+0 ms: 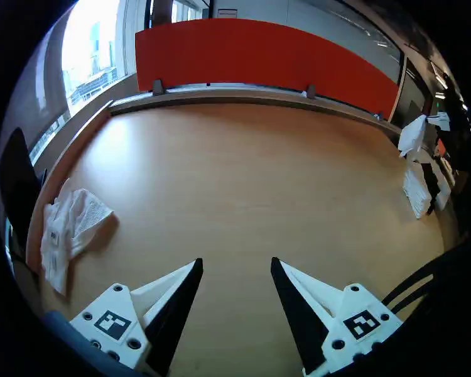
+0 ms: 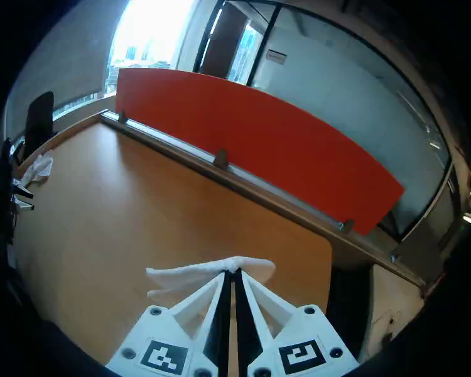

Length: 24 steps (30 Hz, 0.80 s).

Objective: Fold towel

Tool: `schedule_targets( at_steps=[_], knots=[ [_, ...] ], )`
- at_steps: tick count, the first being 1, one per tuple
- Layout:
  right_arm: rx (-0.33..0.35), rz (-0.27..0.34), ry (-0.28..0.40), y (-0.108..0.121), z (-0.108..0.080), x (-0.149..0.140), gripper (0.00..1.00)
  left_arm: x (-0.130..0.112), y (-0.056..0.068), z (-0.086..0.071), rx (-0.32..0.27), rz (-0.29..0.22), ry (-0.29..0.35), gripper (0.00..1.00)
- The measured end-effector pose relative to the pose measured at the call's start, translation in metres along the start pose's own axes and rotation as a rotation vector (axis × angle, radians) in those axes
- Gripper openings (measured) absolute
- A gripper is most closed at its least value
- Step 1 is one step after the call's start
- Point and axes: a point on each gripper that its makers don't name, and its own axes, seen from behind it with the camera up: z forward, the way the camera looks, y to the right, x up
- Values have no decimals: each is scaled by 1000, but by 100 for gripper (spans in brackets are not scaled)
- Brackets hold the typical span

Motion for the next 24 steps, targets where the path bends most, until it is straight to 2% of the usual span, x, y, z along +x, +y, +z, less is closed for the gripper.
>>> schedule_targets(
  at_steps=[14,24],
  knots=[
    [-27,27,-38,14,-10,-32,4,4,4,-2,-1,12,3,79],
    [-61,79,-103,25,-30,-87,4,5,7,-4,-4,22,4,79]
  ],
)
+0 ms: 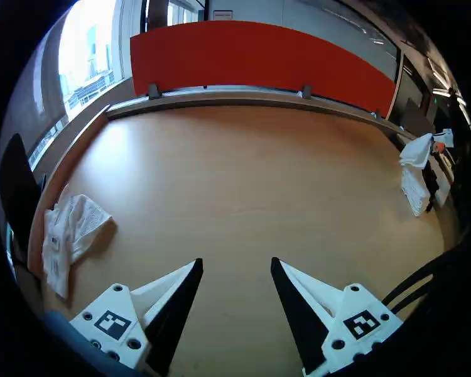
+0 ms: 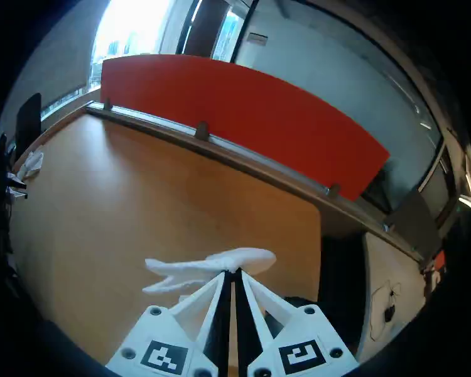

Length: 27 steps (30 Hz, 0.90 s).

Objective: Fold towel

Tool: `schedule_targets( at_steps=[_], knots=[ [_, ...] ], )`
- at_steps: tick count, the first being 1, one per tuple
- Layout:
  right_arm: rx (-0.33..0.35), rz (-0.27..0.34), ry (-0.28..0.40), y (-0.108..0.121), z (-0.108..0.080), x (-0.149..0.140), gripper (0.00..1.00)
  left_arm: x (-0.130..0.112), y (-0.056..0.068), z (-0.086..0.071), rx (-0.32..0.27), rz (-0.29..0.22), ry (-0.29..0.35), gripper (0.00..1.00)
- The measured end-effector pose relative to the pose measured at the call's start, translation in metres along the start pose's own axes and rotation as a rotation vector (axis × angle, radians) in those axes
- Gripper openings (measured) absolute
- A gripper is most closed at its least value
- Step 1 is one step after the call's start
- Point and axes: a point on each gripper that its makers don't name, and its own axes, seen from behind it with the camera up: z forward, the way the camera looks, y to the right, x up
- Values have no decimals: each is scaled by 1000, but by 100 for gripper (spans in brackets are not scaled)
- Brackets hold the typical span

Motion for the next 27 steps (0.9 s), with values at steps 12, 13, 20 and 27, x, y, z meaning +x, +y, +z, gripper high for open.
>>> schedule_targets(
  at_steps=[12,13,20,27],
  knots=[
    [-24,90,-98,8,-10,-74,4,-2,5,-1,-6,14,-3,79],
    [-25,96,-105,8,-10,-78,4,-2,5,-2,-6,15,-3,80],
    [-29,114,-159,9,-10,-109,4,-2,4,-3,-2,18,-4,79],
    [-40,137,-187,11,-6,-127,4,-2,2,-4,2,17,-4,79]
  ],
)
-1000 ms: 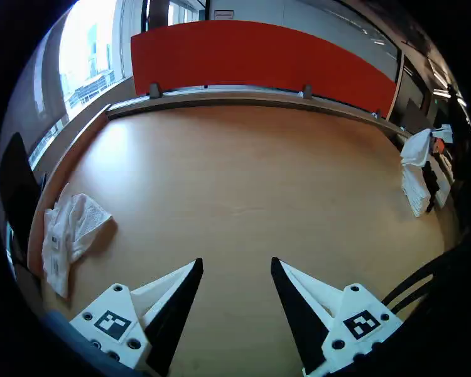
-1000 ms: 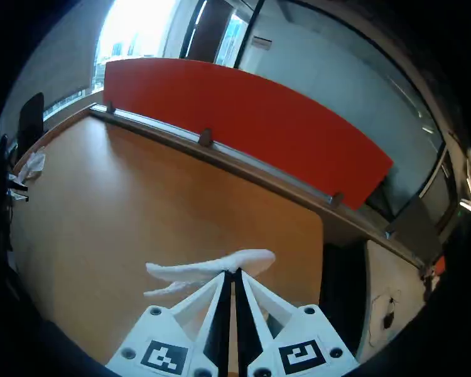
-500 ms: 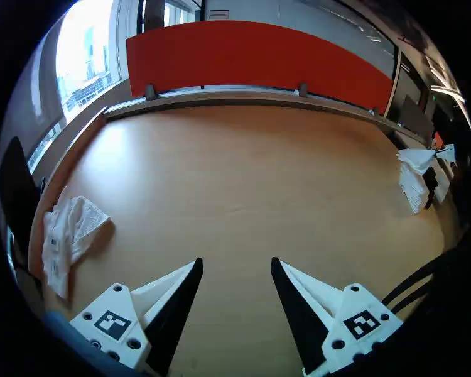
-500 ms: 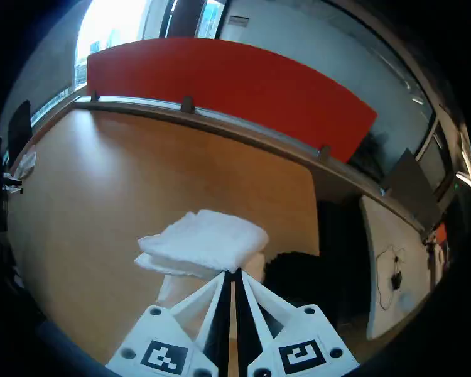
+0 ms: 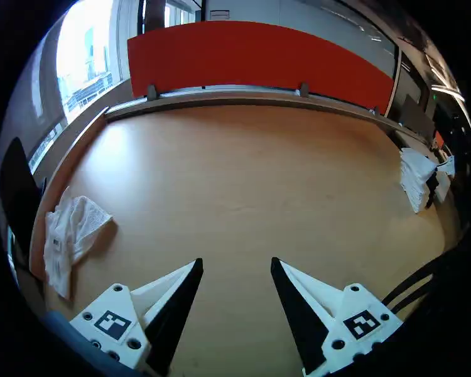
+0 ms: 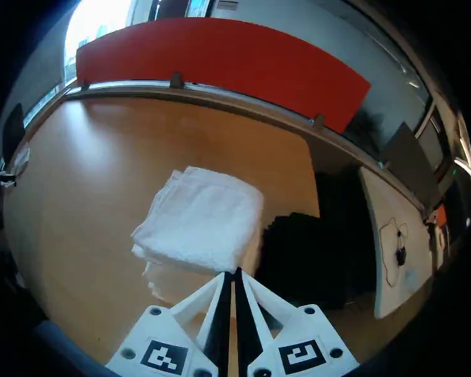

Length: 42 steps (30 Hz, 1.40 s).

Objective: Fold towel

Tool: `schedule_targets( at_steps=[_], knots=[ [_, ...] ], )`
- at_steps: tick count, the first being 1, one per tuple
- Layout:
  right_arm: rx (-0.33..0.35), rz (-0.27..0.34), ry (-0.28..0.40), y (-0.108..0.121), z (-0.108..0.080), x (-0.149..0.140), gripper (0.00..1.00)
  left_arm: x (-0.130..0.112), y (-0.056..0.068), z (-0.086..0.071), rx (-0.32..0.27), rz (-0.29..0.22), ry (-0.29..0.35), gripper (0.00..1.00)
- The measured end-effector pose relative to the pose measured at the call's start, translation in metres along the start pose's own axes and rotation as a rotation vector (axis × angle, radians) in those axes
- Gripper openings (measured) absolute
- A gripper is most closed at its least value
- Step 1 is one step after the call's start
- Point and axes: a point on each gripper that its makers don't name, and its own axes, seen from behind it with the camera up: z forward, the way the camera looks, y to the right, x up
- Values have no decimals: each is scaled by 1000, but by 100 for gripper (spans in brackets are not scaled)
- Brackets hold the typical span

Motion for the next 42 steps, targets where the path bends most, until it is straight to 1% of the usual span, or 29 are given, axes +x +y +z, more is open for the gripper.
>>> schedule_targets(
  at_steps=[5,11,30,42],
  knots=[
    [-10,11,-17,5,2,-8,3,-1,-2,-1,3,2,0,79],
    [-8,9,-36,6,3,-16,3,-1,-2,0,5,-2,-2,79],
    [-12,22,-53,6,7,-22,4,-1,-2,0,3,6,-3,79],
    [-15,31,-79,6,11,-33,4,-1,-2,0,2,10,-6,79]
  ],
)
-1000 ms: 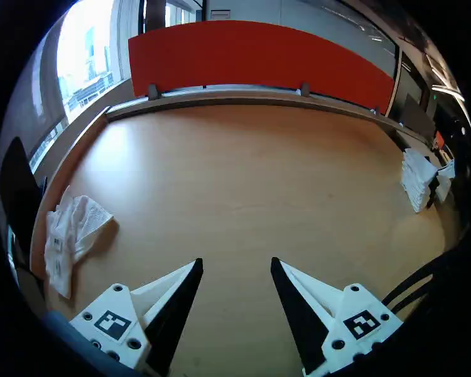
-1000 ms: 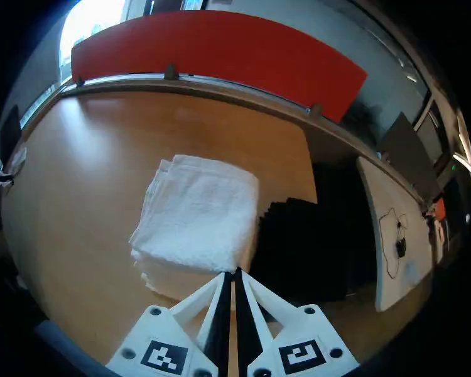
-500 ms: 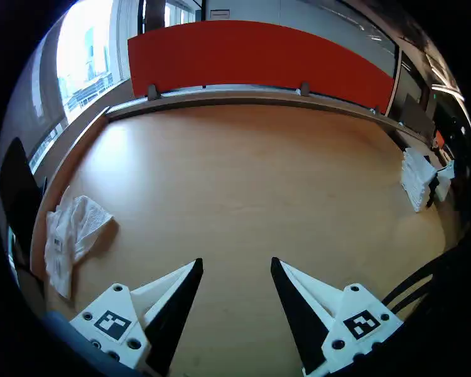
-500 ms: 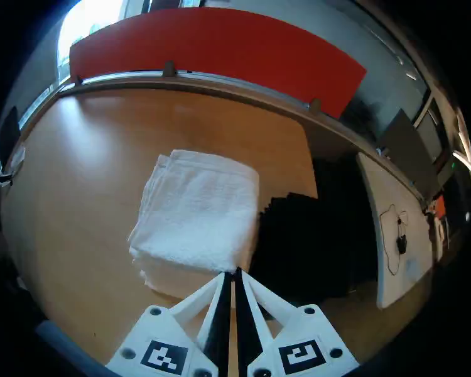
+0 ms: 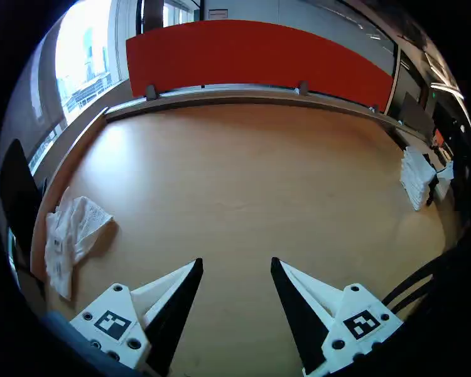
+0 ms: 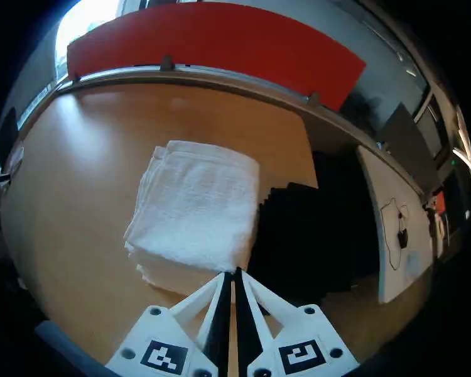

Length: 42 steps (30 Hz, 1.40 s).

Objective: Fold towel

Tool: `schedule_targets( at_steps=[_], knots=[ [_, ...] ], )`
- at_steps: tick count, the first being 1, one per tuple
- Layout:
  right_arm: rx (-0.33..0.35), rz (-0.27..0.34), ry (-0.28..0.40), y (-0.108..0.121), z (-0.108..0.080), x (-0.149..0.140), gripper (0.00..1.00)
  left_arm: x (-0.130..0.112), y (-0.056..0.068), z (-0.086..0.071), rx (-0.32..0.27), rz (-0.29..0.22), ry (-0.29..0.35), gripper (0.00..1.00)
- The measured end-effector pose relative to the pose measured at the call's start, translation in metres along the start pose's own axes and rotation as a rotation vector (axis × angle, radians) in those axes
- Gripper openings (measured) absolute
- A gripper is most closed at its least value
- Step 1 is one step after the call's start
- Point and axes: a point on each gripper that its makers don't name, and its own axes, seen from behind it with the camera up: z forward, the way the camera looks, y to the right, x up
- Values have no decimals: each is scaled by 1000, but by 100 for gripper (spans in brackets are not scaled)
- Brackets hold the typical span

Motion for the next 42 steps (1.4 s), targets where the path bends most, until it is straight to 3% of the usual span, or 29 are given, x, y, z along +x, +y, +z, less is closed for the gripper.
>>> schedule_targets(
  at_steps=[12,18,24,26,30,42],
  knots=[
    [-22,11,-11,3,4,-6,7,-1,-2,-1,5,-6,-2,79],
    [-49,12,-28,9,3,-12,48,-2,-2,-2,7,-3,0,79],
    [-56,14,-21,10,0,-12,67,0,-1,-2,5,-6,4,79],
    [-51,13,-15,8,-1,-11,70,1,-1,-2,4,-5,6,79],
    [-33,17,-10,2,-1,-10,88,2,0,-2,3,-4,9,79],
    [-17,36,13,-11,-6,-6,89,4,-3,-6,6,-7,19,79]
  ],
)
